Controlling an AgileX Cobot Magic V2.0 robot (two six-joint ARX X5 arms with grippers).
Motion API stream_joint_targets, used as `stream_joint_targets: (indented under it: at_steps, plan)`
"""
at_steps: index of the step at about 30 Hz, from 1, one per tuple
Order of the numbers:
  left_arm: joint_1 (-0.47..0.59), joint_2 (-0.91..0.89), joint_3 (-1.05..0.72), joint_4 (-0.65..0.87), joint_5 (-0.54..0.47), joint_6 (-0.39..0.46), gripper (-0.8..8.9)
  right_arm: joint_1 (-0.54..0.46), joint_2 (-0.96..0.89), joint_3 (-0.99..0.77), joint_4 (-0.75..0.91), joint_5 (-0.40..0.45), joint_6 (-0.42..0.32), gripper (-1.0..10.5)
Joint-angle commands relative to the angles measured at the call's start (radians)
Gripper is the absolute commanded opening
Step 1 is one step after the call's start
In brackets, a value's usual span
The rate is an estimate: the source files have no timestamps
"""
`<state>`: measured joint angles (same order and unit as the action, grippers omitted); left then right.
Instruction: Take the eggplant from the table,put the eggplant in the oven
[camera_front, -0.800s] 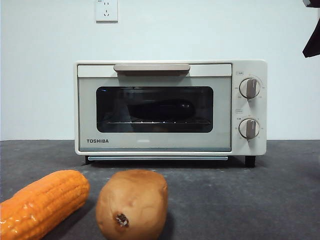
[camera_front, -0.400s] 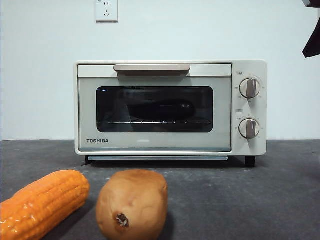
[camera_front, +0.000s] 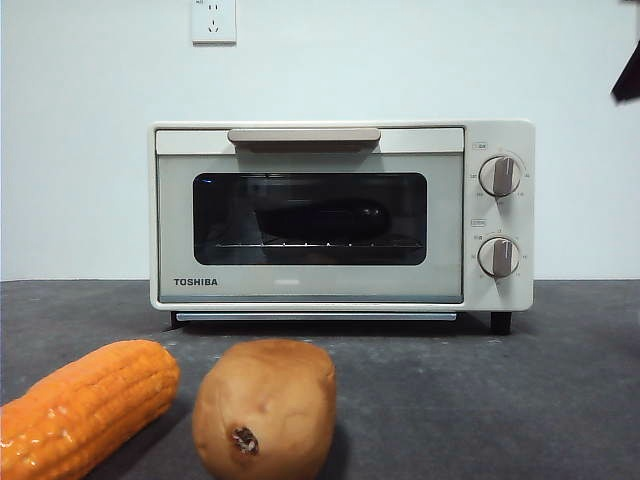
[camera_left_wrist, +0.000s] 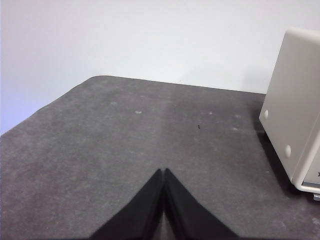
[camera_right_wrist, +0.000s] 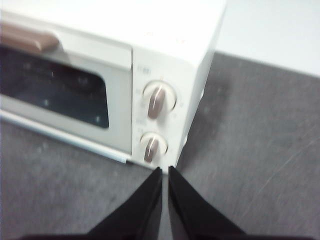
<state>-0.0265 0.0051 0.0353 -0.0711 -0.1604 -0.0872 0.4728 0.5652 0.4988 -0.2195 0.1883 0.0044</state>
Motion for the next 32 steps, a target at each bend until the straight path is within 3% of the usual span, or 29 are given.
stream_joint_targets:
  at_steps: [1,11,14,18,25,32]
  plan:
    - [0.001,-0.002,0.001,0.011,-0.001,0.016,0.04,-0.023,-0.101,0.007,0.018,0.028,-0.04,0.0]
    - [0.001,-0.002,0.001,0.011,-0.001,0.016,0.04,-0.383,-0.401,-0.166,0.074,-0.116,-0.037,0.0]
    - [0.001,-0.002,0.001,0.011,-0.001,0.016,0.04,-0.451,-0.452,-0.248,0.098,-0.188,-0.022,0.0]
    - [0.001,-0.002,0.001,0.011,-0.002,0.016,0.04,-0.48,-0.491,-0.347,0.117,-0.269,0.011,0.0]
    - [0.001,-0.002,0.001,0.011,-0.001,0.016,0.04,-0.48,-0.529,-0.489,0.108,-0.301,0.069,0.0]
    - [0.001,-0.002,0.001,0.012,-0.002,0.016,0.04,-0.48,-0.542,-0.486,0.064,-0.29,0.071,0.0]
